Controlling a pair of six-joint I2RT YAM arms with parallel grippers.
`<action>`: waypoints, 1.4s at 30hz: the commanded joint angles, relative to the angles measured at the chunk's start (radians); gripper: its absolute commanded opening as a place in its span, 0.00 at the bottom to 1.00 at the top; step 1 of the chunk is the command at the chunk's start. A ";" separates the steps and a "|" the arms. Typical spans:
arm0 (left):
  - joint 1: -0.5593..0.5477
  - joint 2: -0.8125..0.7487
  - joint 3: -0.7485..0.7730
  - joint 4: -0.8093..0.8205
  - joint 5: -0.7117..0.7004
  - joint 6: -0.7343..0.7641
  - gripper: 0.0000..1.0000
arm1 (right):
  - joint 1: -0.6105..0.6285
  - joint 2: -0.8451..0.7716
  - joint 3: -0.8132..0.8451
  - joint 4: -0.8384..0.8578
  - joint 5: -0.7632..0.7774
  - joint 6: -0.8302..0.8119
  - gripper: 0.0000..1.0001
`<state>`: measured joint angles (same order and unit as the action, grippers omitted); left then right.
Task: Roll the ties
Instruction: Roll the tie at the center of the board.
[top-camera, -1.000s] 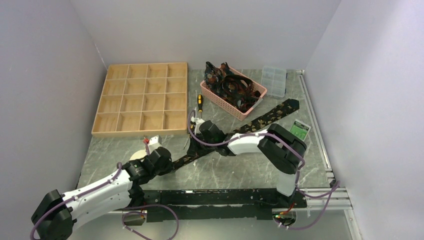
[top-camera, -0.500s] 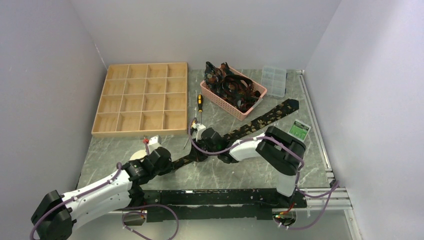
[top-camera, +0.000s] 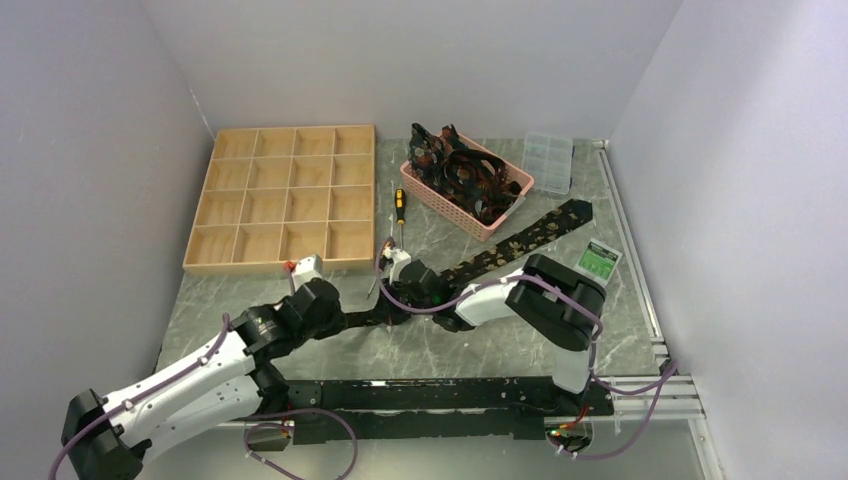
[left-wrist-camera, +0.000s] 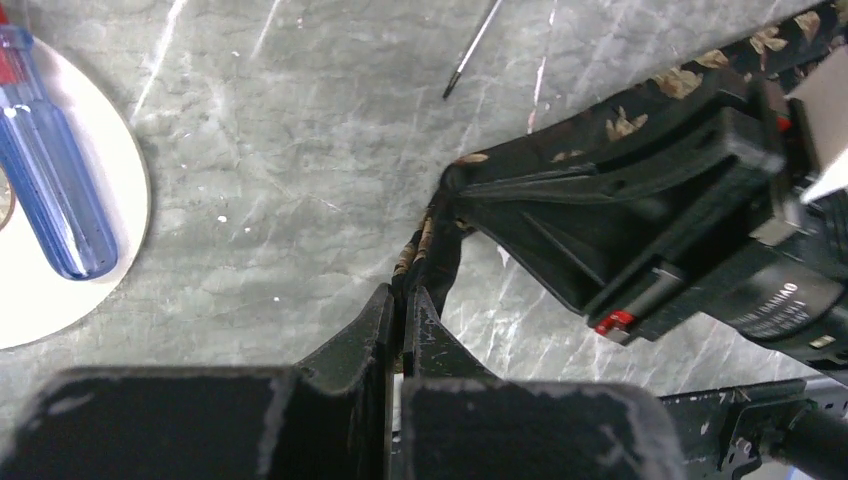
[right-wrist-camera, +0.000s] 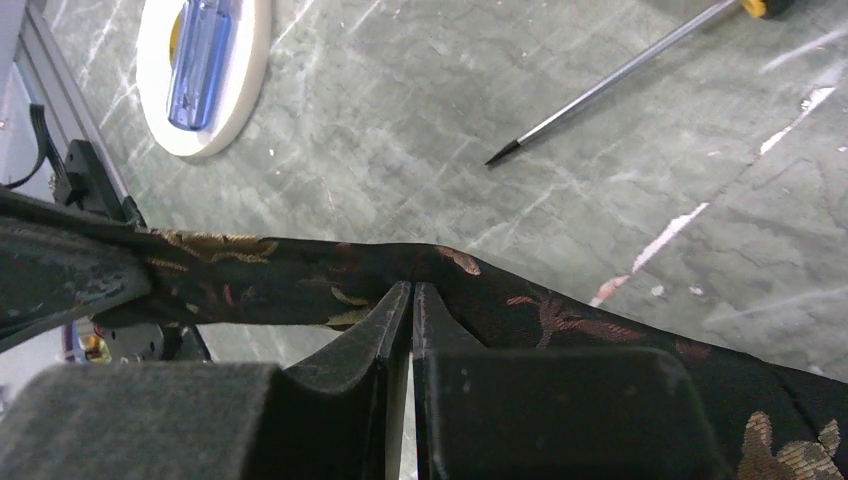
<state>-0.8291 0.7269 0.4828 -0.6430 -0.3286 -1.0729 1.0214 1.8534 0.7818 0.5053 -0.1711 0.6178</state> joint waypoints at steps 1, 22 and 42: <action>-0.001 0.061 0.094 -0.052 0.019 0.068 0.03 | 0.005 0.065 0.002 -0.061 0.060 0.012 0.10; -0.004 0.398 0.250 0.175 0.084 0.196 0.03 | 0.009 0.022 -0.090 0.071 0.052 0.082 0.12; -0.004 0.205 0.232 -0.031 -0.046 0.204 0.03 | 0.072 0.154 -0.021 0.230 -0.028 0.223 0.10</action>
<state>-0.8291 0.9878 0.7181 -0.6872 -0.3164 -0.8692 1.0630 1.9533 0.7471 0.7715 -0.1612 0.8204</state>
